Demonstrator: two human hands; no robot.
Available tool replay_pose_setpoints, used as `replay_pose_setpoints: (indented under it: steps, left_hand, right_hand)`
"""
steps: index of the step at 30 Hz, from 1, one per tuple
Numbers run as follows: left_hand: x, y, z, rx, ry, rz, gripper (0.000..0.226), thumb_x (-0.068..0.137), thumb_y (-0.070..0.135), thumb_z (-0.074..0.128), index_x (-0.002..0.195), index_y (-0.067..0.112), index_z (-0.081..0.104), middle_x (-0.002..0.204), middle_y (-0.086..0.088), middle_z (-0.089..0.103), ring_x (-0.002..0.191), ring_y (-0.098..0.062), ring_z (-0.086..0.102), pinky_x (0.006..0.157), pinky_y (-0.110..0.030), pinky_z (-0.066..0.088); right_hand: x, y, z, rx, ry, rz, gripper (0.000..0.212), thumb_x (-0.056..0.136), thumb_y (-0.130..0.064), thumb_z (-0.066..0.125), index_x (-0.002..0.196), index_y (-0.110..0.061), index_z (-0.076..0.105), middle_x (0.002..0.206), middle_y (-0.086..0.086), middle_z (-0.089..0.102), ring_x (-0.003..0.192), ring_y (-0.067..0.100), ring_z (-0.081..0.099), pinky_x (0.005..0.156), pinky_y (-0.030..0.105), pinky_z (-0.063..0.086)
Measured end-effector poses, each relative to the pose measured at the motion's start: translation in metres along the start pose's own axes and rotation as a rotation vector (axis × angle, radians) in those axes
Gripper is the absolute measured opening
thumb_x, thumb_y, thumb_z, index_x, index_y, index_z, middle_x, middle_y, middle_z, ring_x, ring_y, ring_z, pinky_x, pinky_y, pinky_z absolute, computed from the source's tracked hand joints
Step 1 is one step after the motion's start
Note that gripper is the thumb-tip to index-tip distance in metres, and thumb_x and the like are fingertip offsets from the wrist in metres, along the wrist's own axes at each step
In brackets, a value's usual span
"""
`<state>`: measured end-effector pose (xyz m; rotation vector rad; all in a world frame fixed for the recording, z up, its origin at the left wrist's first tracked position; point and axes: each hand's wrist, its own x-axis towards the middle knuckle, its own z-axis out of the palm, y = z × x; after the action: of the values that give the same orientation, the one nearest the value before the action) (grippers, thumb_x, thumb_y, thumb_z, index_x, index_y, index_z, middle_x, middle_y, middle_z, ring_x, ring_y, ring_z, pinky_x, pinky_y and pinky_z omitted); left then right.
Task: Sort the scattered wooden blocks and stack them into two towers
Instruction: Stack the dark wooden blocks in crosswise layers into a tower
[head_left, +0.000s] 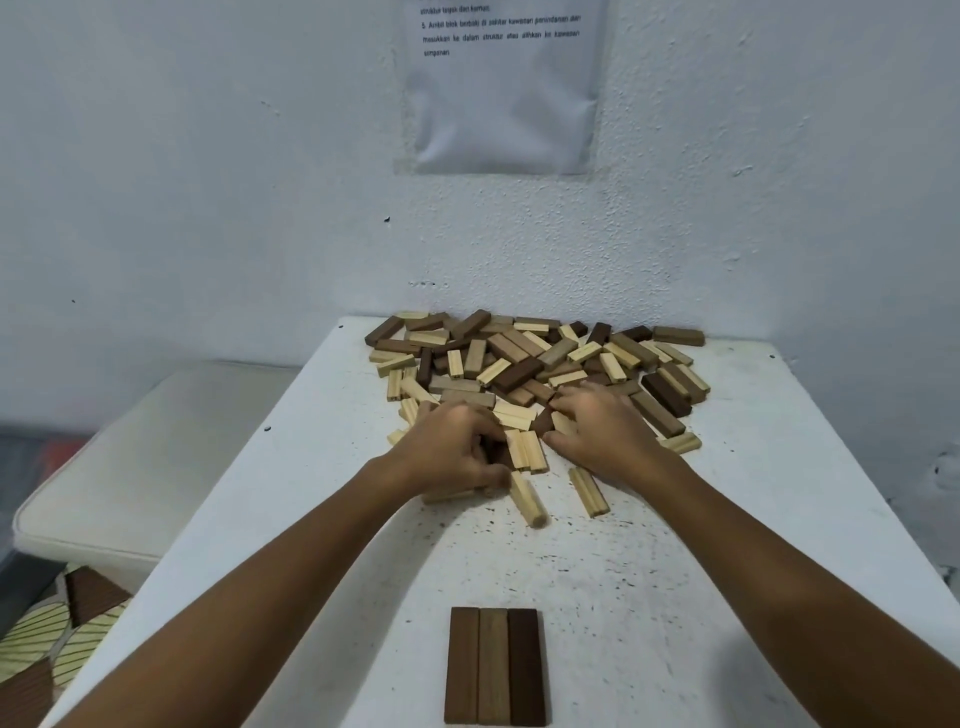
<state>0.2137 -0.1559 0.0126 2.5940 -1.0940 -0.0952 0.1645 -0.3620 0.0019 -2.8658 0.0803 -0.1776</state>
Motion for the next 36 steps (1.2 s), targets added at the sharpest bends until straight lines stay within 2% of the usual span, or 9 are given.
replay_pose_setpoints:
  steps: [2, 4, 13, 19, 21, 25, 28, 31, 36]
  left_hand:
    - [0.0, 0.0, 0.001, 0.008, -0.001, -0.009, 0.057, 0.073, 0.053, 0.076, 0.119, 0.021, 0.068, 0.127, 0.007, 0.06, 0.124, -0.015, 0.043, 0.105, -0.046, 0.03]
    - [0.001, -0.001, 0.003, -0.007, 0.024, -0.013, 0.055, 0.071, 0.055, 0.076, 0.114, 0.022, 0.071, 0.116, 0.008, 0.064, 0.113, -0.016, 0.048, 0.1, -0.047, 0.035]
    - [0.004, -0.001, 0.001, -0.089, 0.033, -0.042, 0.046, 0.069, 0.044, 0.082, 0.107, 0.02, 0.072, 0.104, 0.007, 0.068, 0.105, -0.016, 0.055, 0.095, -0.049, 0.043]
    - [0.003, 0.001, -0.004, -0.157, 0.066, -0.035, 0.039, 0.067, 0.036, 0.085, 0.101, 0.019, 0.074, 0.1, 0.007, 0.069, 0.099, -0.014, 0.058, 0.091, -0.046, 0.047]
    - [0.003, 0.0, -0.008, -0.19, 0.088, -0.014, 0.038, 0.066, 0.032, 0.085, 0.099, 0.018, 0.074, 0.099, 0.005, 0.069, 0.098, -0.014, 0.059, 0.089, -0.043, 0.048]
    - [0.0, 0.011, -0.02, -0.263, 0.093, 0.065, 0.04, 0.066, 0.025, 0.086, 0.101, 0.014, 0.072, 0.104, 0.003, 0.068, 0.101, -0.015, 0.061, 0.087, -0.035, 0.052]
    - [-0.005, 0.034, -0.024, -0.252, 0.053, 0.156, 0.044, 0.067, 0.028, 0.085, 0.107, 0.015, 0.072, 0.114, 0.003, 0.068, 0.11, -0.012, 0.058, 0.093, -0.029, 0.045]
    - [-0.015, 0.061, -0.017, -0.188, -0.042, 0.247, 0.047, 0.069, 0.037, 0.082, 0.11, 0.017, 0.071, 0.117, 0.003, 0.066, 0.113, -0.013, 0.055, 0.097, -0.038, 0.042]
    - [-0.027, 0.096, 0.007, -0.017, -0.191, 0.375, 0.05, 0.073, 0.049, 0.075, 0.112, 0.019, 0.069, 0.118, 0.006, 0.065, 0.113, -0.013, 0.05, 0.098, -0.045, 0.034]
  right_hand:
    - [-0.001, -0.005, -0.001, -0.028, 0.046, -0.004, 0.037, 0.083, -0.037, 0.062, 0.116, -0.02, 0.067, 0.123, 0.001, 0.063, 0.124, 0.023, 0.044, 0.103, 0.042, 0.033]
    - [0.0, -0.011, -0.001, -0.017, 0.047, 0.023, 0.039, 0.081, -0.031, 0.063, 0.119, -0.023, 0.064, 0.117, 0.001, 0.063, 0.121, 0.024, 0.043, 0.101, 0.043, 0.034]
    - [0.009, -0.016, -0.005, 0.139, 0.007, 0.14, 0.039, 0.075, -0.027, 0.077, 0.112, -0.024, 0.065, 0.113, -0.003, 0.063, 0.119, 0.023, 0.042, 0.095, 0.04, 0.04]
    - [0.013, -0.012, -0.013, 0.316, -0.103, 0.161, 0.059, 0.063, -0.014, 0.076, 0.117, -0.027, 0.055, 0.107, -0.002, 0.053, 0.113, 0.021, 0.042, 0.089, 0.041, 0.048]
    - [0.01, -0.011, -0.017, 0.427, -0.056, 0.134, 0.064, 0.061, -0.011, 0.076, 0.118, -0.028, 0.052, 0.109, -0.002, 0.05, 0.112, 0.022, 0.041, 0.08, 0.038, 0.05]
    - [-0.01, -0.007, -0.035, 0.512, 0.066, 0.029, 0.064, 0.064, -0.008, 0.079, 0.118, -0.027, 0.05, 0.119, 0.0, 0.048, 0.112, 0.02, 0.046, 0.086, 0.035, 0.046]
    - [-0.041, 0.004, -0.046, 0.598, -0.008, -0.001, 0.068, 0.061, -0.011, 0.083, 0.119, -0.027, 0.051, 0.119, 0.0, 0.051, 0.108, 0.018, 0.055, 0.09, 0.036, 0.051]
    - [-0.082, 0.019, -0.049, 0.548, -0.146, 0.009, 0.071, 0.062, -0.013, 0.087, 0.12, -0.031, 0.05, 0.119, -0.007, 0.051, 0.108, 0.006, 0.05, 0.079, 0.017, 0.045]
    - [-0.135, 0.035, -0.038, 0.466, -0.257, 0.035, 0.074, 0.061, -0.025, 0.086, 0.121, -0.042, 0.045, 0.121, -0.019, 0.048, 0.111, 0.0, 0.047, 0.077, 0.018, 0.045]
